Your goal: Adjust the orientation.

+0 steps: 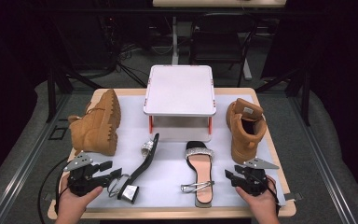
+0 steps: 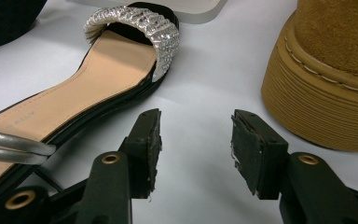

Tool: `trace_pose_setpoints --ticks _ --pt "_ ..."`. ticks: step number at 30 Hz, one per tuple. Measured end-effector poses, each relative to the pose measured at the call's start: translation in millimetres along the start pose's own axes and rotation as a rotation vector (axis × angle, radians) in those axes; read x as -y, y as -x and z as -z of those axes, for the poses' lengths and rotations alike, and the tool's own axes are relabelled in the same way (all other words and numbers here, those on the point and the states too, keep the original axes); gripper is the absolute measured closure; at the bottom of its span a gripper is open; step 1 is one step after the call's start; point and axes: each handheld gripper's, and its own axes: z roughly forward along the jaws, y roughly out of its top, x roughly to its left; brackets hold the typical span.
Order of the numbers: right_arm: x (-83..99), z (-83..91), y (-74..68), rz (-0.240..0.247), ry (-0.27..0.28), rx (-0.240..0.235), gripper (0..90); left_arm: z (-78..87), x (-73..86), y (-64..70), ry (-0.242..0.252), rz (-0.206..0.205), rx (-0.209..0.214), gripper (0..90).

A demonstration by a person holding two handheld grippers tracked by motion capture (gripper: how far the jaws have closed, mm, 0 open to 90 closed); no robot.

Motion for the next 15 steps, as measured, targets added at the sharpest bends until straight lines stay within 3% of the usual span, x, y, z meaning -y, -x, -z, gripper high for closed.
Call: trace_pose_setpoints --ticks 7,12,15 --pt "-0.1 -1.0 -0.2 0.001 -0.005 -0.004 51.9 -4.3 -3.8 10.5 -0.015 -0.029 0.018 46.7" --pt "0.0 -1.2 0.0 0.000 -0.005 -0.001 51.4 -11.1 -3.7 15.8 -0.027 -0.023 0.045 47.8" --pt "0.2 -2.1 0.2 -0.007 -0.008 -0.007 51.1 -14.9 -3.2 18.1 -0.046 -0.042 0.040 50.7"
